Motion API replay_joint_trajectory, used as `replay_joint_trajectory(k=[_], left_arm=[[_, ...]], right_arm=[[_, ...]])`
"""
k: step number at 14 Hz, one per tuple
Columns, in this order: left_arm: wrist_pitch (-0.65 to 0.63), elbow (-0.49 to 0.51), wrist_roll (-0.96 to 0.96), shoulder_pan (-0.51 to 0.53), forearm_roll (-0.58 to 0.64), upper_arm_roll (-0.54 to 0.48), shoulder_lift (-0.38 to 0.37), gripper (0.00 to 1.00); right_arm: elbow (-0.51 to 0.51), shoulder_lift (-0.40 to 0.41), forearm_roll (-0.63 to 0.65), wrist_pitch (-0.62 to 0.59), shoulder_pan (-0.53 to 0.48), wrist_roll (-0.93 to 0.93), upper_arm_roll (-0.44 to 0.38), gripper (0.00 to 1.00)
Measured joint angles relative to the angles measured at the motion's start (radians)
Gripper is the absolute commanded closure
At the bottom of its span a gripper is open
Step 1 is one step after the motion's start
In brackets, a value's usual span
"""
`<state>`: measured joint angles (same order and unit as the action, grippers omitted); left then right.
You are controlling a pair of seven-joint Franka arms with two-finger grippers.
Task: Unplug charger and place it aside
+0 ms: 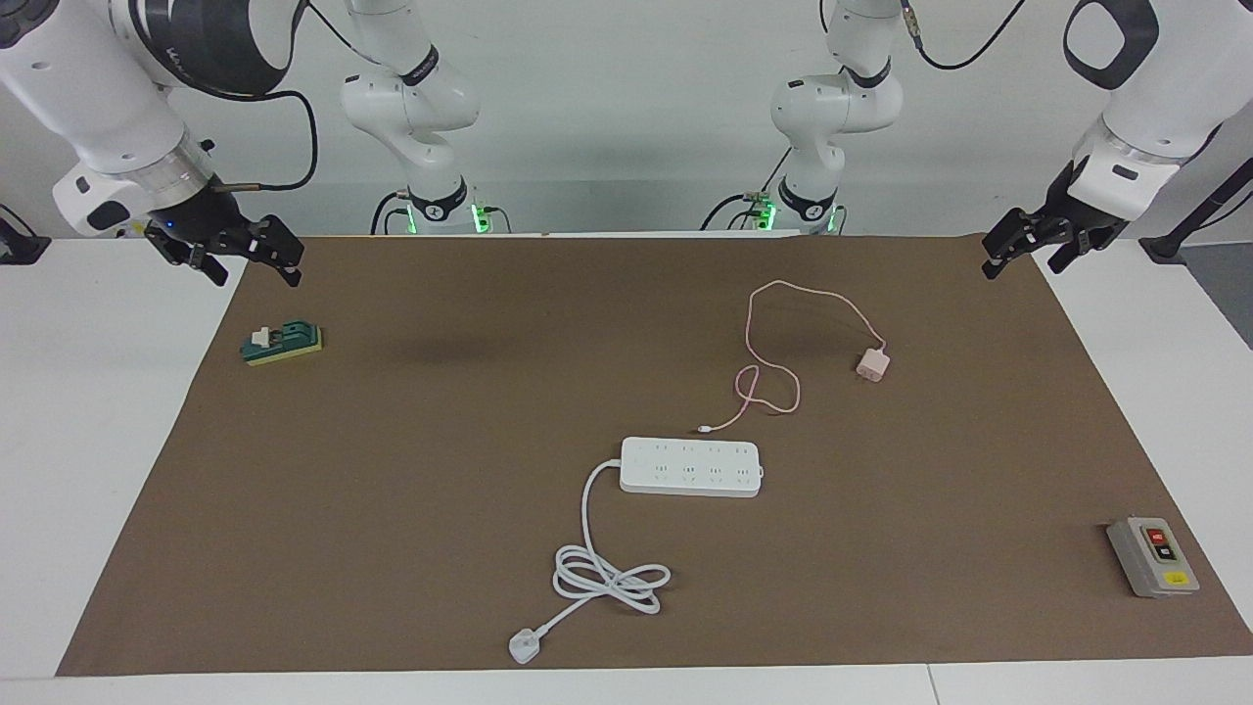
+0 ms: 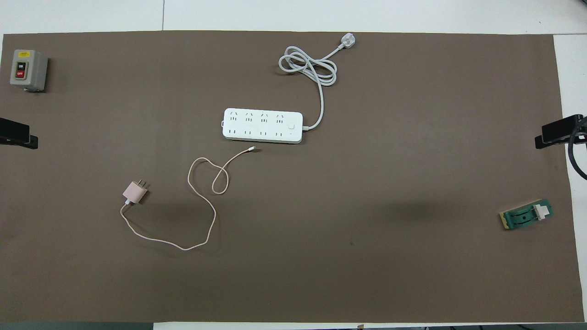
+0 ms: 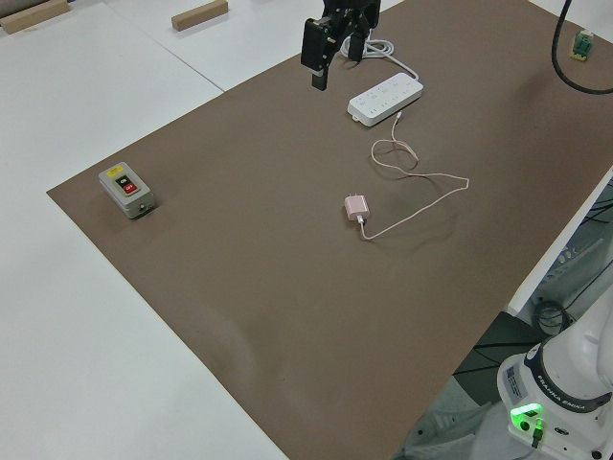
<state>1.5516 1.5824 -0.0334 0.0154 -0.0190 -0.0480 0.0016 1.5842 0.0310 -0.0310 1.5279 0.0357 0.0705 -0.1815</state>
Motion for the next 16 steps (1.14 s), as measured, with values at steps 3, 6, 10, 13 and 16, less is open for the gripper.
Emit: replay_joint_trajectory(k=[3,6,10,13,16], left_arm=[[-0.001,-0.004,0.0,0.001,0.0,0.0,0.0,0.0],[-0.005,-0.004,0.0,-0.002,0.0,0.004,0.001,0.0],[-0.005,-0.005,0.0,-0.007,0.0,0.006,0.002,0.0],[-0.005,-0.005,0.0,-0.006,0.0,0.003,0.002,0.0],[-0.005,-0.005,0.0,-0.006,0.0,0.001,0.002,0.0]], right_arm=[[0.0,0.0,0.0,0.0,0.0,0.0,0.0,0.0],[0.0,0.0,0.0,0.0,0.0,0.0,0.0,0.0],[0.0,0.0,0.0,0.0,0.0,0.0,0.0,0.0],[0.0,0.0,0.0,0.001,0.0,0.0,0.0,0.0],[0.0,0.0,0.0,0.012,0.003,0.0,0.002,0.0]])
